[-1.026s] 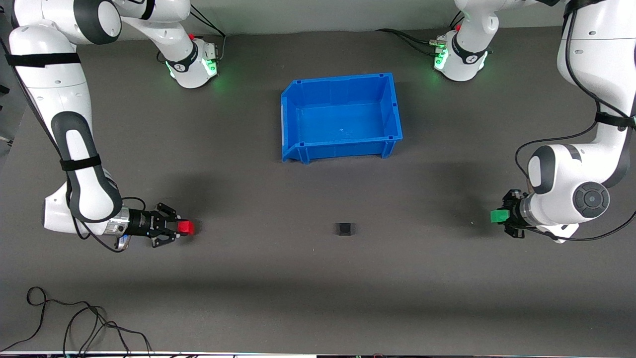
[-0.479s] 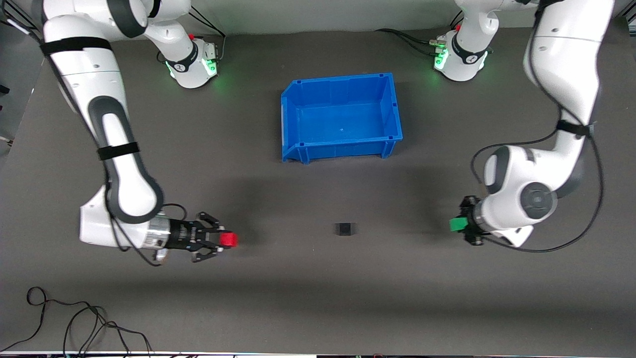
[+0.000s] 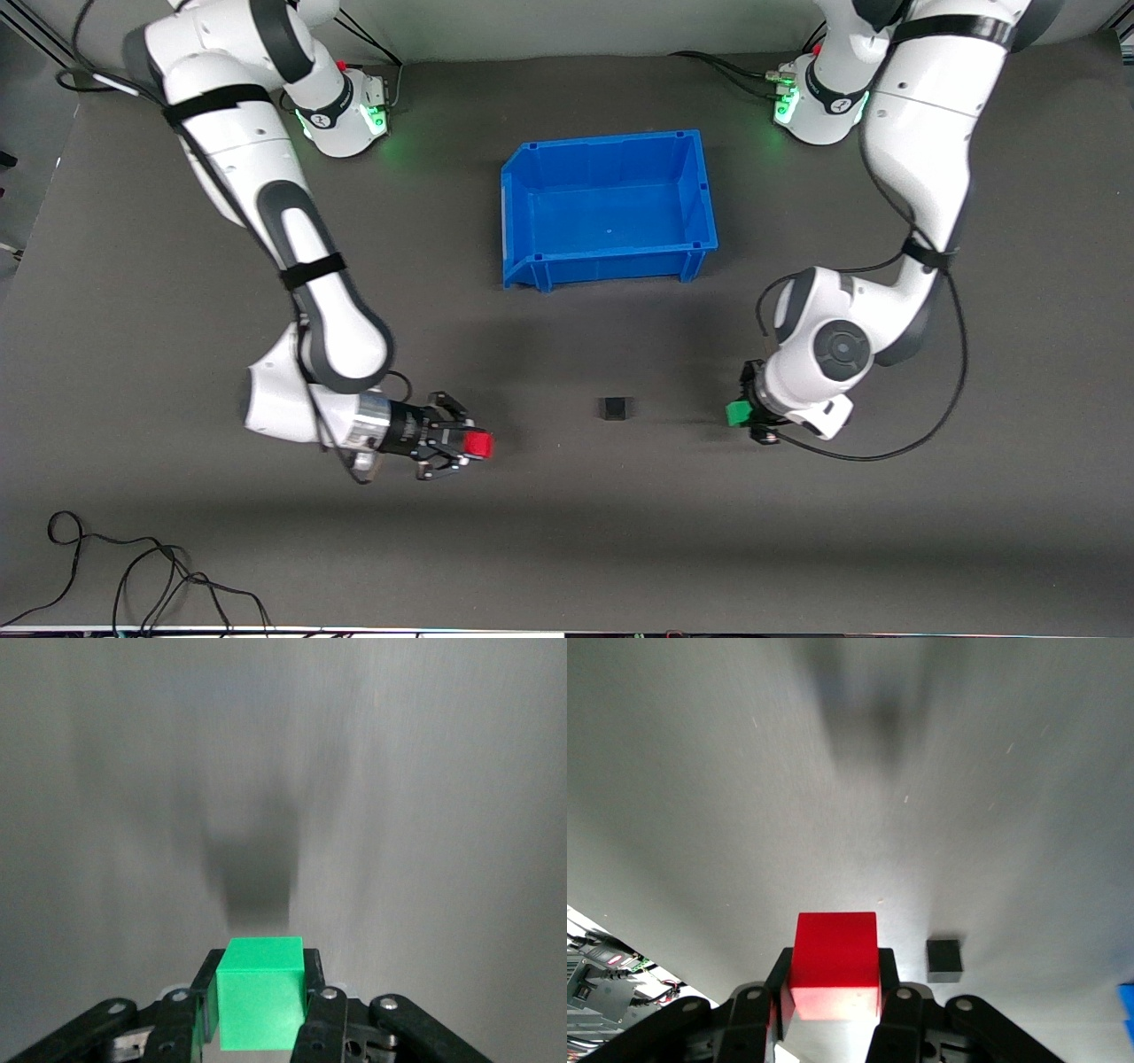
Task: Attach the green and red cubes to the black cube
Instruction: 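Carry the red cube and green cube toward the black cube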
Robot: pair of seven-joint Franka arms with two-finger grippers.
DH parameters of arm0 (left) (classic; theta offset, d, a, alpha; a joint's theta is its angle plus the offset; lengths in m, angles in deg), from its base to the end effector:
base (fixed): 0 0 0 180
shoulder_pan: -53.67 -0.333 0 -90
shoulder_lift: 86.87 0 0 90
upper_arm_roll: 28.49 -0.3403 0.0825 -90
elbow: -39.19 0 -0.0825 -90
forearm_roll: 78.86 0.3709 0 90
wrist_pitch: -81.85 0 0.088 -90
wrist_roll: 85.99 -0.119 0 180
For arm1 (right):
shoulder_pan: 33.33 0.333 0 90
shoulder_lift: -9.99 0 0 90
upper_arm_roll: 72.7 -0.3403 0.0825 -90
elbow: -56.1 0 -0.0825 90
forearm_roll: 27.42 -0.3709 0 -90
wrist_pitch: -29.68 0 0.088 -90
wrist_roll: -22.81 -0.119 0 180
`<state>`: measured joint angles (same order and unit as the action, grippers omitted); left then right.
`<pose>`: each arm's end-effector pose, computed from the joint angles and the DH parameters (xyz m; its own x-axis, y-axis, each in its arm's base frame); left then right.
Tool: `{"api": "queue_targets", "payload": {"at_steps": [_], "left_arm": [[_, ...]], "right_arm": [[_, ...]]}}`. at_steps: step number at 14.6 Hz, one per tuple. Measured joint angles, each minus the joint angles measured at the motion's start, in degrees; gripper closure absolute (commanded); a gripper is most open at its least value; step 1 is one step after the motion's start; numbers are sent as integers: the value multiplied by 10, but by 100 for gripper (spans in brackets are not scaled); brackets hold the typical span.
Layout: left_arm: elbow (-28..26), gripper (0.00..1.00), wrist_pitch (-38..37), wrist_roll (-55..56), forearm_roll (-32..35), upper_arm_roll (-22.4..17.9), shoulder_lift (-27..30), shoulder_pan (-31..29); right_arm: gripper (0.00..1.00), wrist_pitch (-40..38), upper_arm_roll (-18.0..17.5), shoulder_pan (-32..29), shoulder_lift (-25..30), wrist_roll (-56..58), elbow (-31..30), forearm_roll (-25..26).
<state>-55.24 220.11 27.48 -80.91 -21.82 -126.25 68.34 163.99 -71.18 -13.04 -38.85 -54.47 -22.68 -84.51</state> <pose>0.6575 -0.2452 0.2373 -0.0894 0.9884 -0.1225 0.9951 0.0940 0.0323 0.7138 0.2688 0.2342 -0.0836 -0.7418 -0.6654 -0.9910 0.1321 -0.0228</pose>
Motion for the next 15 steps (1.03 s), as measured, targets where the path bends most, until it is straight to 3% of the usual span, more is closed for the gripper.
{"api": "queue_targets", "payload": {"at_steps": [7,15], "left_arm": [[69,100,9,48,-13,0,-64,91],[98,100,9,73,-13,-4,-82,106]], "right_arm": [[82,93,-1,81,-55,-89,39,-2],[83,99,0,120,-73,-113,54,-2]]}}
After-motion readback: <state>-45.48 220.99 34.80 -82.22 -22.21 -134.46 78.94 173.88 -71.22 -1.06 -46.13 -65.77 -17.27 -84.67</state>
